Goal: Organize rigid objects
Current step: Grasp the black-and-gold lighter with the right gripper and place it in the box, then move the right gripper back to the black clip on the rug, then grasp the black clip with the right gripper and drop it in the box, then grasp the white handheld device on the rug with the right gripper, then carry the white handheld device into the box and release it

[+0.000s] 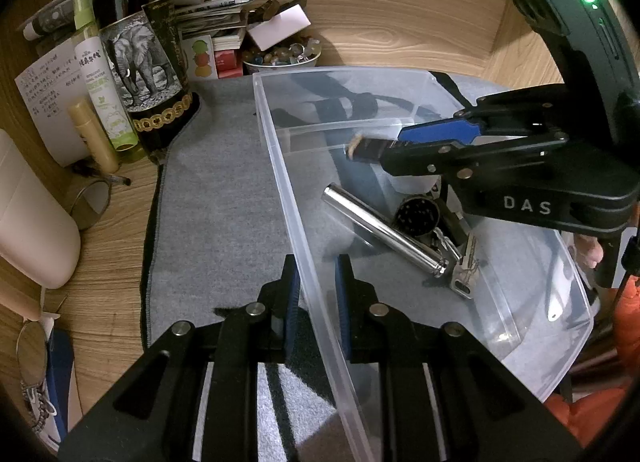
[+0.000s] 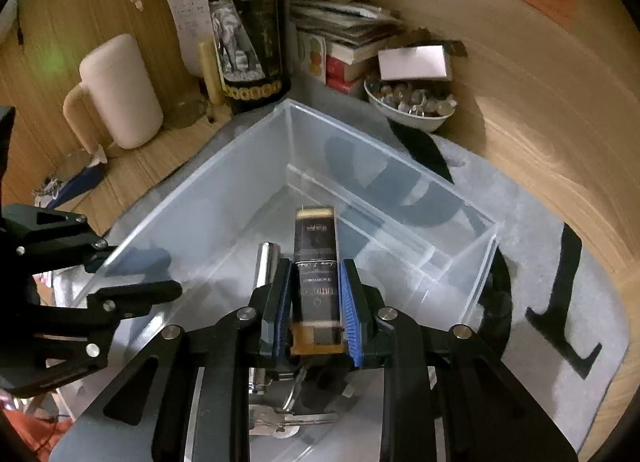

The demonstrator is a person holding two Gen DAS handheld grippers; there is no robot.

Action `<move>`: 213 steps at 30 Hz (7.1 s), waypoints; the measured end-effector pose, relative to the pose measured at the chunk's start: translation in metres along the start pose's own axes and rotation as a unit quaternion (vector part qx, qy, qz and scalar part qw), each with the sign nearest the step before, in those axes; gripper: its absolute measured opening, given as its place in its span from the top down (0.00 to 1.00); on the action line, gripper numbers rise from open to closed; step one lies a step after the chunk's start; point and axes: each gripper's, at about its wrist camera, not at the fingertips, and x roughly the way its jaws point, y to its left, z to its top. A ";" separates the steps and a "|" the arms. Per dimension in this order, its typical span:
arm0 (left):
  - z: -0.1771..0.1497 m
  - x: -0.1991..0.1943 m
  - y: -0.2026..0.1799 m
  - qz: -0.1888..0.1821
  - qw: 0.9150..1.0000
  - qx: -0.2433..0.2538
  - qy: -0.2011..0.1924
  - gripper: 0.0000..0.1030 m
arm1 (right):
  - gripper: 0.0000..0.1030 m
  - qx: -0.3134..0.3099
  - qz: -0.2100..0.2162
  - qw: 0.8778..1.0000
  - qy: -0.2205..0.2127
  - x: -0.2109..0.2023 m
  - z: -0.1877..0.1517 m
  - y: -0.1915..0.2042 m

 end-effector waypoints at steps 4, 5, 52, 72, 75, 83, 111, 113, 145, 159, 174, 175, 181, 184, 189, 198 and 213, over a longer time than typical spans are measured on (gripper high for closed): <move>0.000 0.000 0.001 0.000 1.000 0.000 0.000 0.85 | 0.79 0.000 0.000 1.000 0.001 0.000 0.001 -0.001; 0.000 0.000 0.001 0.000 1.000 0.000 0.000 0.85 | 0.78 0.000 -0.001 1.000 0.002 0.000 0.001 0.000; -0.004 -0.001 0.005 -0.007 1.000 -0.003 -0.002 0.85 | 0.42 0.124 -0.069 0.990 0.011 0.005 -0.028 -0.123; -0.005 0.001 0.007 -0.011 1.000 -0.007 0.004 0.85 | 0.85 0.067 -0.088 0.993 0.030 0.023 -0.031 -0.112; -0.004 0.002 0.007 -0.014 1.000 -0.010 0.007 0.85 | 0.85 0.076 -0.089 0.993 0.019 0.011 -0.038 -0.115; -0.003 0.004 0.007 -0.011 1.000 -0.013 0.008 0.85 | 0.85 0.095 -0.080 0.991 -0.044 -0.044 -0.039 -0.113; -0.003 0.003 0.007 0.000 1.000 -0.022 0.006 0.86 | 0.85 -0.011 -0.001 0.999 -0.036 -0.022 -0.003 -0.006; -0.004 0.003 0.007 0.001 1.000 -0.022 0.005 0.86 | 0.84 -0.012 -0.002 1.000 -0.023 -0.015 -0.003 -0.005; -0.007 0.003 0.004 0.003 1.000 0.010 -0.011 0.85 | 0.33 0.184 -0.205 0.958 -0.084 -0.129 -0.126 -0.059; -0.008 0.003 0.004 0.000 1.000 0.017 -0.011 0.84 | 0.25 0.333 -0.174 0.926 -0.031 -0.080 -0.189 -0.073; -0.007 0.004 0.004 -0.001 1.000 0.015 -0.012 0.84 | 0.57 0.260 -0.186 0.946 -0.054 -0.075 -0.157 -0.067; -0.007 0.004 0.004 -0.001 1.000 0.015 -0.012 0.84 | 0.57 0.256 -0.186 0.947 -0.059 -0.077 -0.154 -0.067; -0.008 0.004 0.004 -0.001 1.000 0.014 -0.012 0.84 | 0.61 0.233 -0.183 0.950 -0.102 -0.100 -0.130 -0.066; -0.008 0.004 0.004 -0.002 1.000 0.014 -0.012 0.84 | 0.62 0.219 -0.184 0.950 -0.125 -0.113 -0.118 -0.063; -0.007 0.004 0.004 -0.001 1.000 0.014 -0.012 0.84 | 0.62 0.199 -0.186 0.949 -0.159 -0.134 -0.102 -0.058; -0.007 0.003 0.004 -0.004 1.000 0.010 -0.014 0.84 | 0.62 0.154 -0.198 0.943 -0.218 -0.178 -0.073 -0.048; -0.007 0.003 0.005 -0.003 1.000 0.010 -0.013 0.84 | 0.62 0.064 -0.108 0.969 -0.214 -0.129 -0.024 0.002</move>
